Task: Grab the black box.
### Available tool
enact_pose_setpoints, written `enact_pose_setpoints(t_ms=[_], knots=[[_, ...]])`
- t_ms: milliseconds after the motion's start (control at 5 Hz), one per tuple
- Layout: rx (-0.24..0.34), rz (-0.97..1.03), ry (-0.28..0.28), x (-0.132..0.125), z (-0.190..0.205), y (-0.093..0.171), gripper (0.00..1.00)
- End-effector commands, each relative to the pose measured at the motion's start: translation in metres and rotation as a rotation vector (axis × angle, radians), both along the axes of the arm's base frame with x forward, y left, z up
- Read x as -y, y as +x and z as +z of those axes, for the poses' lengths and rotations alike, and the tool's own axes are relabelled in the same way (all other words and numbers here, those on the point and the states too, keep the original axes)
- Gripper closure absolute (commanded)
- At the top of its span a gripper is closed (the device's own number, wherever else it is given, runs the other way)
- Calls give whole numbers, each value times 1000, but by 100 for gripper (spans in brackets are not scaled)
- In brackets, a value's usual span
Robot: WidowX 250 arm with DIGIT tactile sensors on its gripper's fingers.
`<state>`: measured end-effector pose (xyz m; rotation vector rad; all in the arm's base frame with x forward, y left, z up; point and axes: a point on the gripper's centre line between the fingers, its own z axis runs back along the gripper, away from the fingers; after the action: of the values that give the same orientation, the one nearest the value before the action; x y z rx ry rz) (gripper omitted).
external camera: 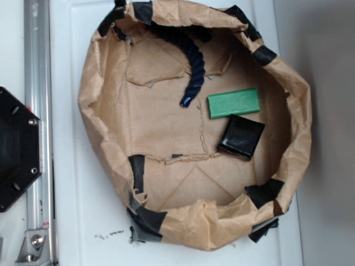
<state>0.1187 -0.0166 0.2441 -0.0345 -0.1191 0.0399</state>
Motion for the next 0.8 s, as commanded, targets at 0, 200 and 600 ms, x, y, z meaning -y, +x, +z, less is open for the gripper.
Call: enact_pose_setpoints(t_ms=[0,200,600], knots=[[0,0,0,0,0,0,0],[57,97,-16,-7,4,38,0],[94,417,-150,-13,-21,81,0]])
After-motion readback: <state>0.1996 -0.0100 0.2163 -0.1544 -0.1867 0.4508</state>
